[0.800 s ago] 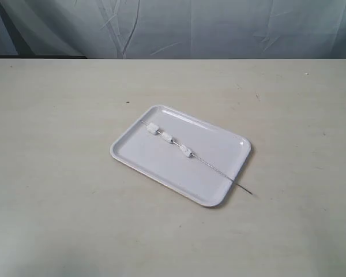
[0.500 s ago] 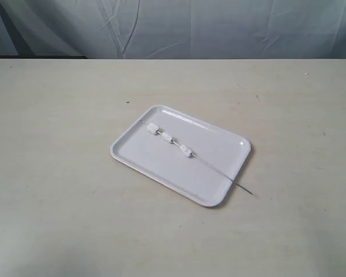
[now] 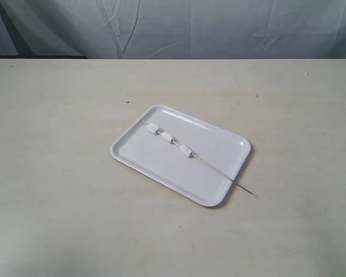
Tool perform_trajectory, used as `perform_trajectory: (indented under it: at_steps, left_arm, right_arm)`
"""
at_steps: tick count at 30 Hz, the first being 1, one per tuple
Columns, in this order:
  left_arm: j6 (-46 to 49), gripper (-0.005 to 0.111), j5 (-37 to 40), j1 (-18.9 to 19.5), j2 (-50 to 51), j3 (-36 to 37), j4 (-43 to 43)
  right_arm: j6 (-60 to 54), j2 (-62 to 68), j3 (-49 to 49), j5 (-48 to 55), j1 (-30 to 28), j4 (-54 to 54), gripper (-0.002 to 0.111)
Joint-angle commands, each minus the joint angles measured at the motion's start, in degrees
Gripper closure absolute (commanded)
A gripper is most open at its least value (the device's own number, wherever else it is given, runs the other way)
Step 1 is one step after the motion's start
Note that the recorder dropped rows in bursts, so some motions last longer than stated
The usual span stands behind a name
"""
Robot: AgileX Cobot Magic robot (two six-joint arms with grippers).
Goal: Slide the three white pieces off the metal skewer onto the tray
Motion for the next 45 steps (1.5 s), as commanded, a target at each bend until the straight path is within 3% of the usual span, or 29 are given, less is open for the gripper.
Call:
perform_trajectory:
  at_steps: [1,14,21,25,30,35,45]
  left_arm:
    - [-0.2,0.107,-0.3,0.2,-0.3,0.1,0.0]
    - [-0.2,0.107,-0.3,0.2,-0.3,0.1,0.4]
    - [-0.2,0.107,-0.3,0.2,-0.3,0.1,3.9]
    - [-0.2,0.107,-0.8,0.2,-0.3,0.1,9.9]
    - [-0.2,0.107,-6.0,0.2,-0.3,0.1,19.5]
    - [-0.2,0.107,-10.1,0.2,-0.3,0.1,19.7]
    - [-0.2,0.107,-10.2,0.2,-0.3,0.1,19.7]
  right_arm:
    - [-0.1,-0.3,0.1,-0.1,-0.3,0.0,0.109]
    - [-0.1,-0.3,0.1,-0.1,-0.3,-0.1,0.109]
    - [-0.1,-0.3,0.1,-0.1,-0.3,-0.4,0.109]
    - [-0.1,-0.3,0.1,-0.8,-0.3,-0.4,0.109]
    - [-0.1,-0.3,0.1,-10.9,0.1,-0.1,0.109]
    - [-0.1,-0.3,0.1,-26.2,1.0,-0.1,0.109]
    - [-0.1,-0.3,0.1,-29.3,1.0,0.0,0.109]
